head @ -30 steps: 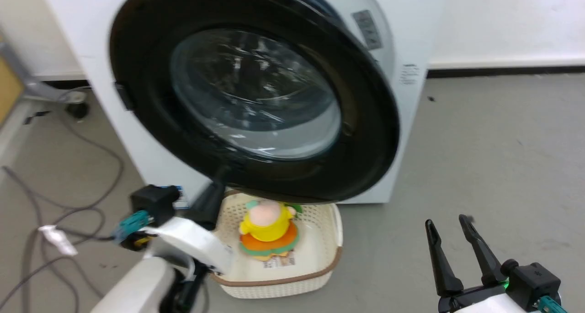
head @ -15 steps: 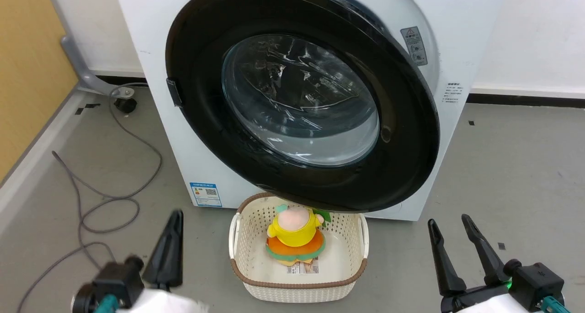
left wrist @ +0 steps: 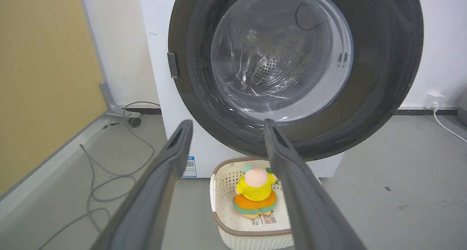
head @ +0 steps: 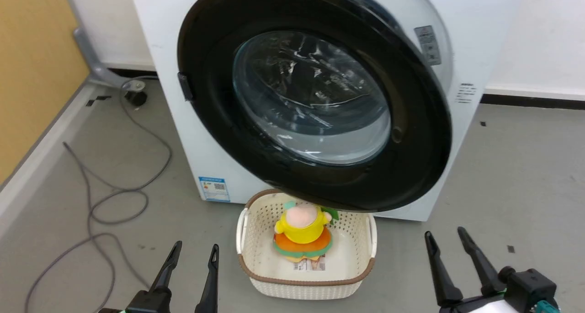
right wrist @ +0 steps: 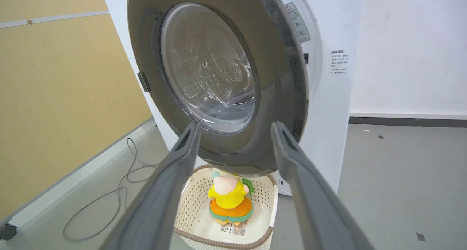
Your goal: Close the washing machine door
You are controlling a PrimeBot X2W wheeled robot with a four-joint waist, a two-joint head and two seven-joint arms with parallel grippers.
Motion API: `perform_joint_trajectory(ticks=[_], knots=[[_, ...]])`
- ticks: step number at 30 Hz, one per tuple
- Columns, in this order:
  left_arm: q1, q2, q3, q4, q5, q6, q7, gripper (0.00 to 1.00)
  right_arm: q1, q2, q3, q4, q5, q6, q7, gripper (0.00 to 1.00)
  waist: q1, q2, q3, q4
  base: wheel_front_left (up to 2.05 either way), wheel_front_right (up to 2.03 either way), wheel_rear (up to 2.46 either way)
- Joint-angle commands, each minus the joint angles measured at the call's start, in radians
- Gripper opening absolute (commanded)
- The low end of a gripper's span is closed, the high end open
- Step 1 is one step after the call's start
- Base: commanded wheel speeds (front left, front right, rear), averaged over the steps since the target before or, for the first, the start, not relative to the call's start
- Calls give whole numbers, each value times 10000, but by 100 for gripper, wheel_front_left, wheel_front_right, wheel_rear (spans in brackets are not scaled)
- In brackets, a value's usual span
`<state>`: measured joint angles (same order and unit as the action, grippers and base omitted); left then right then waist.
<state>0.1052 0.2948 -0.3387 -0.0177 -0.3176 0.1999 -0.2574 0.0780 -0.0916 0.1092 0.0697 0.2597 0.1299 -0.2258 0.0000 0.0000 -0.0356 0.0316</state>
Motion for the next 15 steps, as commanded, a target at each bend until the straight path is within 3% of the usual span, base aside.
perform_joint_trajectory(ticks=[1, 2, 3, 15], knots=[[19, -22, 4, 45, 115, 44, -43, 100, 112, -50, 90, 1, 76, 8, 23, 56, 0, 0, 81, 121, 0, 0, 0], [-3, -42, 25, 61, 141, 43, -43, 100, 93, -121, 173, -23, 100, 8, 27, 15, 0, 0, 127, 184, 0, 0, 0], [-31, -56, 54, 82, 148, 18, -43, 100, 60, -202, 287, -50, 145, 8, 43, 0, 0, 0, 180, 242, 0, 0, 0], [-789, -293, 3, -65, 482, -265, -43, 100, -2489, -2063, 1527, 155, 1094, 8, 740, 0, 0, 0, 1534, 1100, 0, 0, 0]])
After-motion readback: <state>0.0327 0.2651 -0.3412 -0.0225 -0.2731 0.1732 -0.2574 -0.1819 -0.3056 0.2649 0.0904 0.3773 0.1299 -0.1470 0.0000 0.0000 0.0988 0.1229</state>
